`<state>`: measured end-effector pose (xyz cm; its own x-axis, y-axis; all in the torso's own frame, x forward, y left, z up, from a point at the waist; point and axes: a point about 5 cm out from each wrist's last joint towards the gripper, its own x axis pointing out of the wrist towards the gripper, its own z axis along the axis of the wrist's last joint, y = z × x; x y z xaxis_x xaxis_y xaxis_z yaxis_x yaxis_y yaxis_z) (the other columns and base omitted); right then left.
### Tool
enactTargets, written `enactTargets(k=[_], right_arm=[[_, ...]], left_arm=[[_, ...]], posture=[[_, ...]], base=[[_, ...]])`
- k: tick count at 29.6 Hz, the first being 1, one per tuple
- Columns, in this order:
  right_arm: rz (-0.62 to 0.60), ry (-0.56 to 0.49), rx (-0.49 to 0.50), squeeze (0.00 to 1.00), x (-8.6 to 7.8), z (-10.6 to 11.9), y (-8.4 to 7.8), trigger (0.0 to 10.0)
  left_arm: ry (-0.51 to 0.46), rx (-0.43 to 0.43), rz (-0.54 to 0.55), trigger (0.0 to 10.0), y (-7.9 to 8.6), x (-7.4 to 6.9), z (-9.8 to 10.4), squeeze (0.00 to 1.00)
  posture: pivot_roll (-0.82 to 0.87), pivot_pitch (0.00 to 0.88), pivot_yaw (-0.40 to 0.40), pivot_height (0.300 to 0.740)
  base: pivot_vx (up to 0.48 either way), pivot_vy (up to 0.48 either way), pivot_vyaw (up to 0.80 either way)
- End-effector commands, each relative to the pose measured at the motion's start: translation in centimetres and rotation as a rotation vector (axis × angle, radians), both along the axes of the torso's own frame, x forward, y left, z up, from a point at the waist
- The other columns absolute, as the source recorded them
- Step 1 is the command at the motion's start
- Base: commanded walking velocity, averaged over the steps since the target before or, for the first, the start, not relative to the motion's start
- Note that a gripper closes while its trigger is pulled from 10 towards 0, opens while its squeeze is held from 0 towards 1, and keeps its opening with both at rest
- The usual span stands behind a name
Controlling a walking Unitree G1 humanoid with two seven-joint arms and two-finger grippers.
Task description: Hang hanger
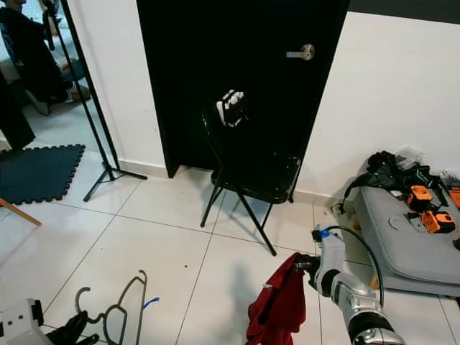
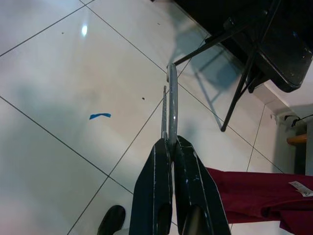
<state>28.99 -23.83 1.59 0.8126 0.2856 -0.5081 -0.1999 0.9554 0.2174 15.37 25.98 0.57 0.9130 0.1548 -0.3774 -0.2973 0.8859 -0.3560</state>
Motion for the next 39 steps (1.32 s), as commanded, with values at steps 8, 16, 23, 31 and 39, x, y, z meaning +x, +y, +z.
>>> enactTargets(k=[8,16,23,31,39], right_arm=[[-0.003,-0.020,0.006,0.00,0.08,0.32,-0.22,10.0],[-0.004,-0.020,0.006,0.00,0.06,0.29,-0.19,10.0],[-0.007,-0.013,0.005,0.00,-0.10,0.15,-0.34,10.0],[-0.010,0.002,0.004,0.00,-0.51,-0.12,-0.71,10.0],[-0.012,0.005,0.008,0.00,-0.73,-0.17,-0.97,10.0]], left_arm=[[0.007,0.000,-0.009,10.0,-0.14,-0.18,0.11,0.00],[0.011,-0.002,-0.007,10.0,-0.14,-0.17,0.05,0.00],[0.014,-0.005,-0.005,10.0,-0.33,-0.23,-0.16,0.00],[0.018,-0.010,-0.001,10.0,-0.71,-0.56,-0.44,0.00],[0.020,-0.013,-0.001,10.0,-0.87,-0.92,-0.38,0.00]], posture=[[0.01,0.000,-0.062,0.740],[0.02,0.000,-0.064,0.740],[0.03,0.000,-0.076,0.740],[0.04,0.000,-0.092,0.740],[0.04,0.000,-0.086,0.740]], base=[[0.000,0.000,0.00],[0.000,0.000,0.00],[0.000,0.000,0.00],[0.000,0.000,0.00],[0.000,0.000,0.00]])
